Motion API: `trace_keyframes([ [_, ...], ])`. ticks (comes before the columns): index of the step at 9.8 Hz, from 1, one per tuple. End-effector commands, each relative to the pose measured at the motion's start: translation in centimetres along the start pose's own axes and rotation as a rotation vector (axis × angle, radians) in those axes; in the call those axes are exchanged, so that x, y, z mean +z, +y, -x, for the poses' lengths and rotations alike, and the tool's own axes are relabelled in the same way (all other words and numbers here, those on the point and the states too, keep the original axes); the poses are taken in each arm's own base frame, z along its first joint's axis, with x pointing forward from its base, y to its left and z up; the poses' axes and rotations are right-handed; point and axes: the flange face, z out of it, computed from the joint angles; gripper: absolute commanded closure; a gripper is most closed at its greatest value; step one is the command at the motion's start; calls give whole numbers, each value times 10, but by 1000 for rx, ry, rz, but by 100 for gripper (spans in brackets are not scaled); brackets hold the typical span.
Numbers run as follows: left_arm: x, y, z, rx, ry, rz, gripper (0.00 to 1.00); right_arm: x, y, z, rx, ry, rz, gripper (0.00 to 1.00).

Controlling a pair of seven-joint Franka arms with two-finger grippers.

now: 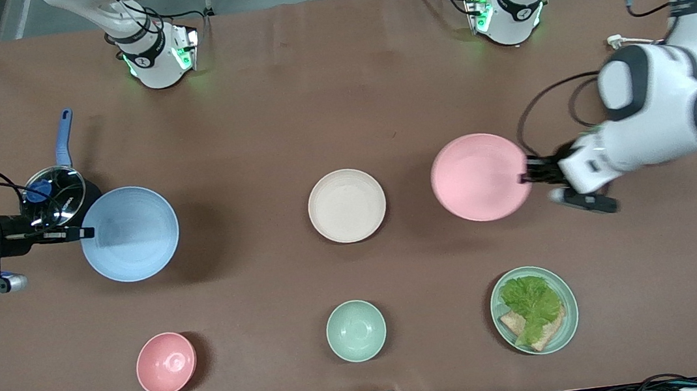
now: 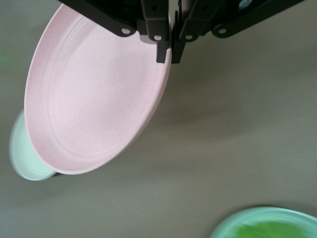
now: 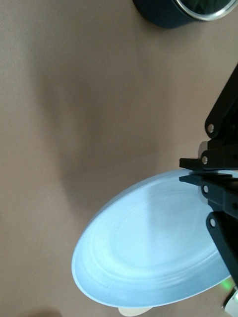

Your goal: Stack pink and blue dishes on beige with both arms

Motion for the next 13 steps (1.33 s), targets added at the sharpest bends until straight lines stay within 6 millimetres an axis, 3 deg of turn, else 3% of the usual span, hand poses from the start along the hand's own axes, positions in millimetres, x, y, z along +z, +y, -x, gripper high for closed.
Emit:
trace_keyframes([
  [1,52,39,-3,-69,-23,30,98,5,-64,18,56,-4,65,99],
  [3,86,87,-5,-104,3,43,97,15,-105,27,92,12,95,99],
  [4,116,106,-7,-91,2,52,97,23,-121,30,96,12,106,99],
  [7,208,131,-12,-109,70,74,93,25,-127,31,107,17,111,99],
  [10,237,142,-9,-120,91,1,90,37,-149,36,125,23,108,99],
  [12,248,157,-26,-160,118,-21,79,53,-169,41,132,21,105,99],
  [13,245,155,-28,-170,130,-35,48,65,-179,45,116,10,107,99],
])
